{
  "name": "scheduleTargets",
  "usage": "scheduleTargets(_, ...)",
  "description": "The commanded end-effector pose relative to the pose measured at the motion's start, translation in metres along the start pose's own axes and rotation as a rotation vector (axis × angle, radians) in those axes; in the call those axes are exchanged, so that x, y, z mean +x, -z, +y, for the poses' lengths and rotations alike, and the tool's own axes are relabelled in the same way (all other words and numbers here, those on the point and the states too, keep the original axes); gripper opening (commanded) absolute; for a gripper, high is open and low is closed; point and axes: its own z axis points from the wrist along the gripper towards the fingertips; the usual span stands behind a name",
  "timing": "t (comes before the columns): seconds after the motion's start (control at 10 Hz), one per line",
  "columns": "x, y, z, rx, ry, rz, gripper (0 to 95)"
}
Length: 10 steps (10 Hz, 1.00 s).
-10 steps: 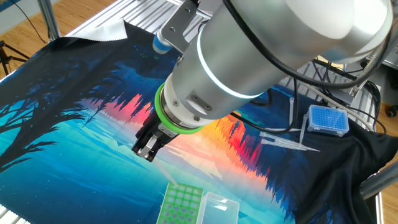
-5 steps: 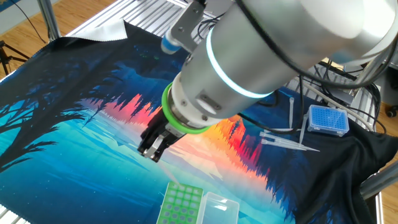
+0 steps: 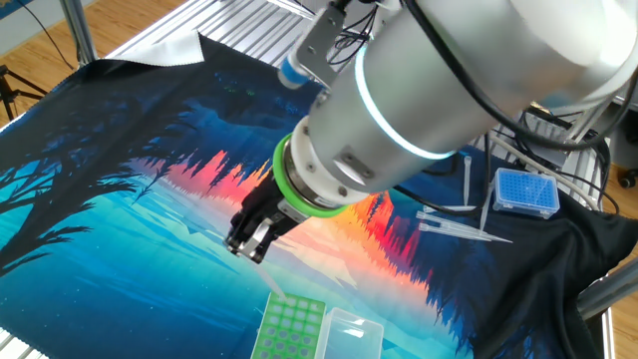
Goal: Insert a large pipette tip into the holder for large pipette tips
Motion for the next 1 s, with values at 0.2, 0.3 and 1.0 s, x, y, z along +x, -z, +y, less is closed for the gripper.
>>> scheduleTargets(0.2, -0.0008, 0.0005, -0.0013, -0.02, 0.011, -0.026, 0.0)
scheduleTargets(0.3, -0.0008, 0.0005, -0.0013, -0.024, 0.015, -0.031, 0.0)
scheduleTargets(1.0, 0.0042, -0.0007, 0.0012, -0.061, 0.006, -0.07, 0.0)
